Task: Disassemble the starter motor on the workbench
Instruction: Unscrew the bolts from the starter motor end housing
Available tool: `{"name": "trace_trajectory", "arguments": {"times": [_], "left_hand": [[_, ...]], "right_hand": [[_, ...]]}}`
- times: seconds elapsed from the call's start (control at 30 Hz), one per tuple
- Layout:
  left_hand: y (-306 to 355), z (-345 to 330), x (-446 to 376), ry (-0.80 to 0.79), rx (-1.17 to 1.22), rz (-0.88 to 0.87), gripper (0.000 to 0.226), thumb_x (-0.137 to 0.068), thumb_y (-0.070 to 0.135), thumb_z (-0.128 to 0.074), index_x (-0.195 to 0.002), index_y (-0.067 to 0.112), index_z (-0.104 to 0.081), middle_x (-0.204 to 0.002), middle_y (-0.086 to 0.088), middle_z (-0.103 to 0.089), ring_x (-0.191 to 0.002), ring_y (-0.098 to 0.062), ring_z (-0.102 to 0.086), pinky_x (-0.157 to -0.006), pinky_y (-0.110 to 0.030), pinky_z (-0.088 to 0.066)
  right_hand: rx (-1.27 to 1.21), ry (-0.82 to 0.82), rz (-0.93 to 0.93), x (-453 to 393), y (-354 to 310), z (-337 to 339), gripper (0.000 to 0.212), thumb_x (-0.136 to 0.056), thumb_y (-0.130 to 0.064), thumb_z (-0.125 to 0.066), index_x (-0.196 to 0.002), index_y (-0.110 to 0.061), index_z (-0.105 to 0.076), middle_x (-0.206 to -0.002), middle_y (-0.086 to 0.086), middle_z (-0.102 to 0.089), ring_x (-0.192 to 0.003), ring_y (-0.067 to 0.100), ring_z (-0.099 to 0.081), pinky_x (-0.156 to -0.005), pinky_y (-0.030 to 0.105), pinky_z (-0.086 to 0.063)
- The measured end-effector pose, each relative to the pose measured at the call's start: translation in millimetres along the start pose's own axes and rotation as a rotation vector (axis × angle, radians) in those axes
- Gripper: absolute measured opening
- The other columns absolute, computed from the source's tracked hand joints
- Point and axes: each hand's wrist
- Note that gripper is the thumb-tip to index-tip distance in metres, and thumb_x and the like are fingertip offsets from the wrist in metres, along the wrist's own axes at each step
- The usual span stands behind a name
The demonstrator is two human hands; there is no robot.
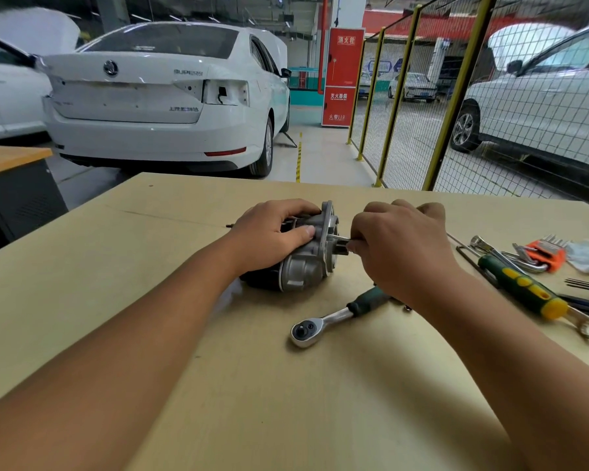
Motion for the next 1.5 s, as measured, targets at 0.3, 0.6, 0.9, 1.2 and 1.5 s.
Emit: {"name": "trace_trajectory", "arguments": {"times": [0.3,0.6,0.9,1.2,1.5], "left_hand": [[-5,-3,-3,0.023,0.047,0.027,0.043,-0.091,0.044,-0.052,-0.129,0.033,-0.068,-0.12,0.013,-0.072,-0.117,-0.017,-0.064,-0.104,-0.048,-0.048],[-4,-2,-2,0.003,0.021,0.01,0.047,-0.087,0.046,-0.055,-0.131,0.032,-0.067,-0.123,0.013,-0.071,-0.118,-0.017,-0.064,-0.105,-0.047,-0.048],[-7,-3,-4,0.011,0.051,0.013,0.042,-0.09,0.045,-0.054,-0.128,0.033,-0.068,-0.12,0.014,-0.072,-0.117,-0.016,-0.064,-0.104,-0.047,-0.048],[-2,-2,-2,0.028,0.018,-0.002,0.044,-0.09,0.043,-0.053,-0.129,0.032,-0.069,-0.121,0.013,-0.072,-0.117,-0.015,-0.064,-0.104,-0.046,-0.049],[-3,-1,-2,0.012,0.023,-0.014,0.046,-0.086,0.043,-0.057,-0.129,0.031,-0.068,-0.121,0.013,-0.071,-0.117,-0.016,-0.064,-0.105,-0.046,-0.048]], "right_hand": [[-0.189,-0.092,0.037,-2,4,1,0.023,-0.103,-0.036,-0.049,-0.102,-0.018,-0.064,-0.094,0.002,-0.057,-0.081,0.03,-0.057,-0.072,0.042,-0.05],[-0.021,0.016,0.001,0,-1,-1,0.015,-0.098,-0.039,-0.059,-0.093,-0.03,-0.069,-0.099,-0.011,-0.059,-0.091,0.022,-0.058,-0.085,0.044,-0.034],[-0.16,-0.067,0.024,-2,1,2,0.016,-0.1,-0.038,-0.058,-0.096,-0.022,-0.057,-0.086,-0.001,-0.059,-0.077,0.027,-0.057,-0.075,0.041,-0.048],[-0.199,-0.038,0.058,-2,-3,-1,0.021,-0.102,-0.027,-0.053,-0.101,-0.014,-0.07,-0.097,0.003,-0.053,-0.079,0.03,-0.058,-0.077,0.041,-0.049],[-0.185,-0.029,0.04,0,-4,2,0.012,-0.101,-0.035,-0.057,-0.103,-0.023,-0.057,-0.094,0.0,-0.056,-0.075,0.03,-0.057,-0.063,0.037,-0.045]]}}
Point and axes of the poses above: each hand's wrist, its own x-axis away from the middle knuckle, its own z-axis out of the back of the hand, y = z × x
